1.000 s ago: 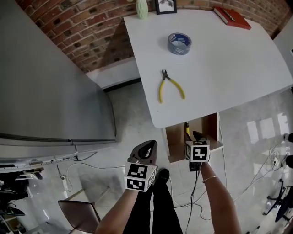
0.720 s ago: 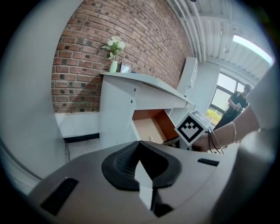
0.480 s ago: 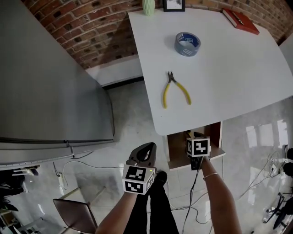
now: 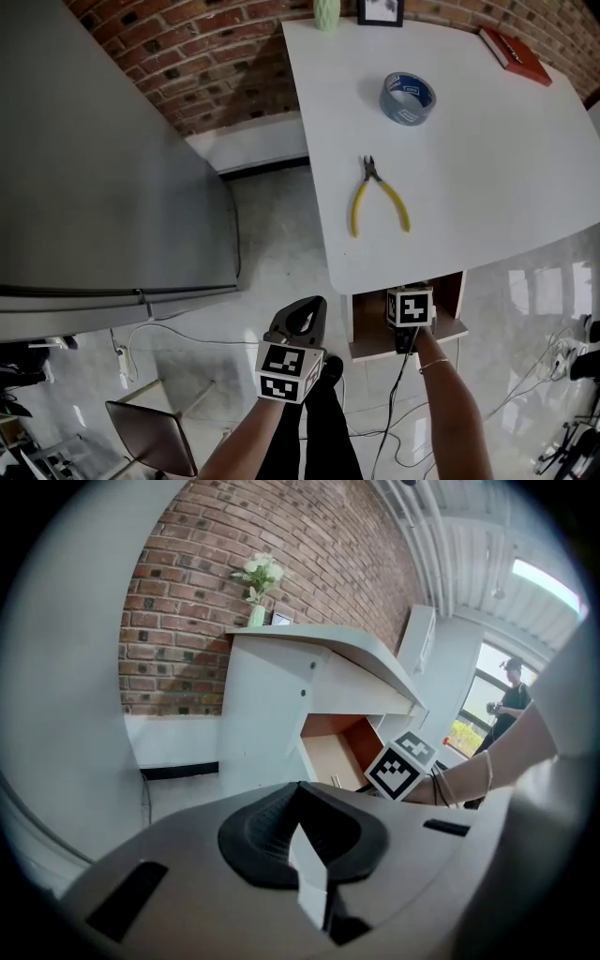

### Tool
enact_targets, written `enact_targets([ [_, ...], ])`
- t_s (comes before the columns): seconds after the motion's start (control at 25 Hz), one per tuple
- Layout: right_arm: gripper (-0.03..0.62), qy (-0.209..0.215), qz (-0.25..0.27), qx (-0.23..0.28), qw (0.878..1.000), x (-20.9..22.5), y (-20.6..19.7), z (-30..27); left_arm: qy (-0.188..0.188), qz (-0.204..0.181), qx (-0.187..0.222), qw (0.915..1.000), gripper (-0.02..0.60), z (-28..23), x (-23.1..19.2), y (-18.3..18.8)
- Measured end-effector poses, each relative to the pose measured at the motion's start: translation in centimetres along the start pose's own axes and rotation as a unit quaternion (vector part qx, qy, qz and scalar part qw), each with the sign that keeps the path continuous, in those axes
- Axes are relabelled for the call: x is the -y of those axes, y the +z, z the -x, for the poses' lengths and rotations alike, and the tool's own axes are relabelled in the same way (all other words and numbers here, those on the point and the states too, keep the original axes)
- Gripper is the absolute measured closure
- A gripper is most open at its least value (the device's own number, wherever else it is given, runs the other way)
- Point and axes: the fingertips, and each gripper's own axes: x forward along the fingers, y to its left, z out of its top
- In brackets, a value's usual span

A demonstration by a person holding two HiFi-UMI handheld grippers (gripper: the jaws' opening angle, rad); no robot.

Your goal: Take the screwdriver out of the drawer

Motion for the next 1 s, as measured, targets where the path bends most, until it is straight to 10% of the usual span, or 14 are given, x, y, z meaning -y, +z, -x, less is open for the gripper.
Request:
enact_targets([
  [1.0,0.449,0.031,-0.026,-0.004,0.999,-1.2,0.0,-1.4,0.005,0.012,0.002,0.9999,0.591,-0.8,-1.2,0.4],
])
